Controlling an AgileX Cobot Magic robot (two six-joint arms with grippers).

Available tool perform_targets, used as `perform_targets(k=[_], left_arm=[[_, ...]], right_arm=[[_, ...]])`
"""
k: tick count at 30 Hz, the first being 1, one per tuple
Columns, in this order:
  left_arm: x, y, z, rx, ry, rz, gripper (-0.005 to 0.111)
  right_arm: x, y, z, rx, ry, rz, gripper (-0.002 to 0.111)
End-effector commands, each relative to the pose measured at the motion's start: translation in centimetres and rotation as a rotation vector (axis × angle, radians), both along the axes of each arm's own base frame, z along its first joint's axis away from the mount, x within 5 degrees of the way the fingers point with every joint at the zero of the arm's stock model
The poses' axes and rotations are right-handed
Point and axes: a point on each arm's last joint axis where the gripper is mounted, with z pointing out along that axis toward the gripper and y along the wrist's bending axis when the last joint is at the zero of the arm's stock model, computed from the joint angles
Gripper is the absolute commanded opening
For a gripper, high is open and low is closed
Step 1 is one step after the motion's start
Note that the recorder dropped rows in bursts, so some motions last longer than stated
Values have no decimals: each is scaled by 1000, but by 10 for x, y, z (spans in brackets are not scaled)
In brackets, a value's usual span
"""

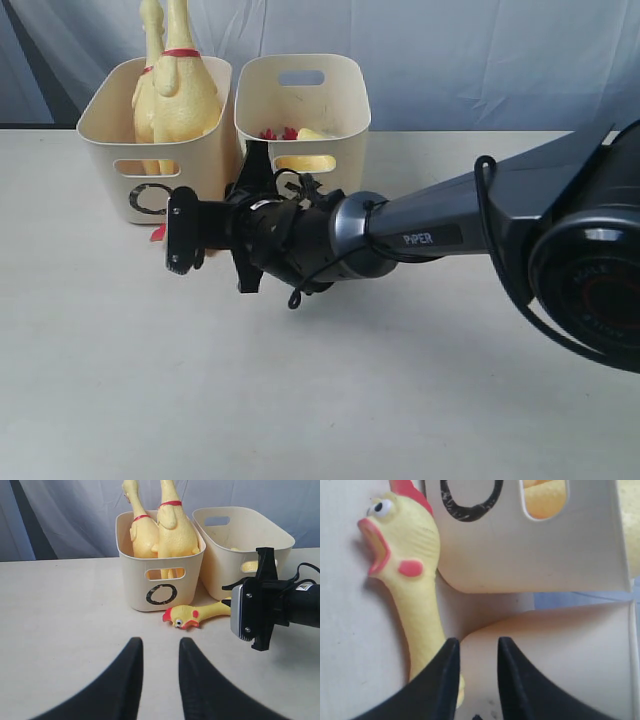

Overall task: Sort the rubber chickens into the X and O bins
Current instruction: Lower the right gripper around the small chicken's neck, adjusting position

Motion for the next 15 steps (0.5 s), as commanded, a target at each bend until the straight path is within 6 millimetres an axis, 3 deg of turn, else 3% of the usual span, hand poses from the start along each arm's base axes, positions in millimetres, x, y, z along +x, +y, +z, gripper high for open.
perform_targets(k=[1,10,15], left_arm=[[-1,0,-1,3,-2,0,25],[-1,0,-1,3,-2,0,25],[-1,0,-1,3,-2,0,25]], right_arm=[[1,0,7,6,-20,0,26],[-1,1,5,10,8,21,26],[-4,8,9,91,176,108,15]])
